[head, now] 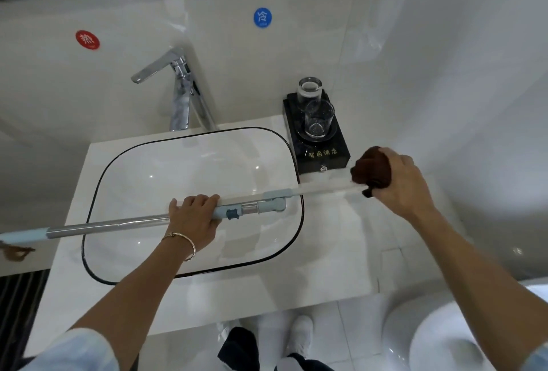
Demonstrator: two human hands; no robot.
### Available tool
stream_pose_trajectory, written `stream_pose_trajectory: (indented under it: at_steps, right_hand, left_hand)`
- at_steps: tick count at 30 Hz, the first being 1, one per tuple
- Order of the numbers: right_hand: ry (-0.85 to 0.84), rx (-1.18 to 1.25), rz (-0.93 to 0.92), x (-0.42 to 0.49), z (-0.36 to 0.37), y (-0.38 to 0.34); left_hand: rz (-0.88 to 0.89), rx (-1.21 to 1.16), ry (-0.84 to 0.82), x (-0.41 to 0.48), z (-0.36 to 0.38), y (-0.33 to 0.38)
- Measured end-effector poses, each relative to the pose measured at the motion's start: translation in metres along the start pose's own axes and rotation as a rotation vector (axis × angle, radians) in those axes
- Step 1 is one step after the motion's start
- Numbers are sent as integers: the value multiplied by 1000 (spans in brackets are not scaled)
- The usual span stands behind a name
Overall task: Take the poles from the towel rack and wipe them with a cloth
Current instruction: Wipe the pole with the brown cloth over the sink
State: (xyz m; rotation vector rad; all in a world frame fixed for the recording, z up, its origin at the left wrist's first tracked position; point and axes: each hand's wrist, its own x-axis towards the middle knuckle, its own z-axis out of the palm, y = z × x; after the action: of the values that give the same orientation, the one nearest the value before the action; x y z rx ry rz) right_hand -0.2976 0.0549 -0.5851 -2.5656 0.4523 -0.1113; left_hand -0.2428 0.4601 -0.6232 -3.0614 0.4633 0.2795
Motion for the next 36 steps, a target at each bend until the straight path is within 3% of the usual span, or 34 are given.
stream_pose_trajectory:
  at_steps: [2,8,14,18,22,25,32,36]
  right_hand:
    - [-7,-10,12,2,1,-6]
    - [-298,121,-296,-16,77,-116]
    - [-366,164,-434,-44,110,-185]
    - [-414,173,-375,-45,100,-186]
    - [-454,136,-319,-39,100,-191]
    - [-455,88,-284,-42,98,-201]
    - [-425,-86,-190,-43,108,-235]
    - [-422,-69,-176,-53,127,-266]
  left_hand:
    - [-2,9,14,0,0,1]
    - [7,15,-20,-4,-4,21]
    - [7,31,-75,-8,-7,22]
    - [125,-92,-70,-17,-15,-9]
    - [-15,5,102,-44,-9,-91]
    - [-152,106,78,-62,2,-144]
    - [-71,222,131,-63,8,-145]
    - [-71,199,61,-65,5,-148]
